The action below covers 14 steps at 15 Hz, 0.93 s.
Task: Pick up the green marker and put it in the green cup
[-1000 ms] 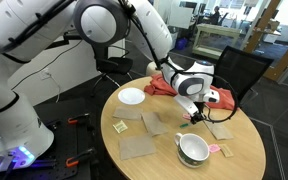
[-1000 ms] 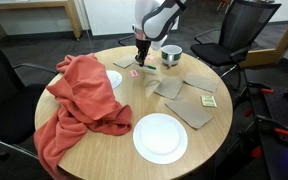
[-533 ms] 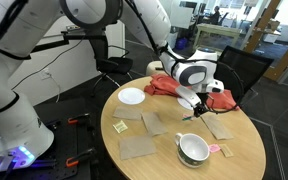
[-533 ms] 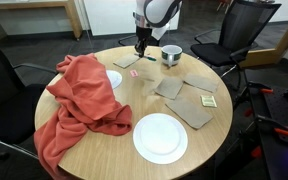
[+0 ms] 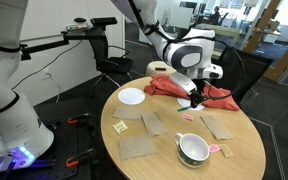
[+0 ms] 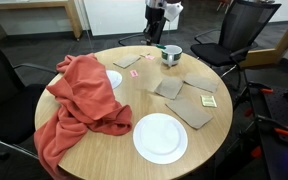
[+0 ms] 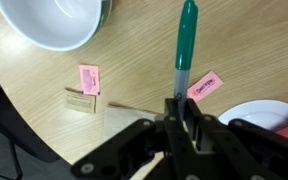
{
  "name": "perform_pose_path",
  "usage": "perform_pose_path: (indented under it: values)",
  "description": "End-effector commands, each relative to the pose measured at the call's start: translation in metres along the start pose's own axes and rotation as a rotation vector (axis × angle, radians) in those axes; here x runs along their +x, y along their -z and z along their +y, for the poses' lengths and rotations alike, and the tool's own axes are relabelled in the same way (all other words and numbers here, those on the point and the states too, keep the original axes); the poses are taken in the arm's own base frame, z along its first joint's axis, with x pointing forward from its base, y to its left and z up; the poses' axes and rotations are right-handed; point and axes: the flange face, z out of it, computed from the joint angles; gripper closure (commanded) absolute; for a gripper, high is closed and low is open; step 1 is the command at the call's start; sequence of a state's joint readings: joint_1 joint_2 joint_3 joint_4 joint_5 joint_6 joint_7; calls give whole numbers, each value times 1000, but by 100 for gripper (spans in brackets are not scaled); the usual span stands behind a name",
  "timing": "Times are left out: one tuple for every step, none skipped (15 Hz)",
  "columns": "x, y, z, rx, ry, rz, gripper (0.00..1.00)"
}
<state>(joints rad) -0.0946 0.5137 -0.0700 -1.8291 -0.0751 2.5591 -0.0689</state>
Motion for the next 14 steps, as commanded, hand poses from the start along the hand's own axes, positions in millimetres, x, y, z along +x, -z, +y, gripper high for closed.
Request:
perform_pose_path:
  values:
    - [-35,41,0,-3,17,10,97]
    - [-42,51,0,-7,24,14,97]
    - [-48,57,-1,5,46,22,97]
    - [-25,37,0,5,9,6,97]
    - [-28,42,1,6,12,8,87]
    - [-28,43,1,6,12,10,87]
    - [-28,41,1,6,12,7,87]
    - [-28,37,0,6,13,2,87]
    - [-29,35,0,7,13,-2,87]
    - [-29,34,0,7,13,-3,87]
    - [-29,33,0,7,13,-4,97]
    - [-29,33,0,-10,-7,-4,97]
    - [-28,33,0,-35,-42,8,97]
    - [-28,33,1,-52,-69,13,97]
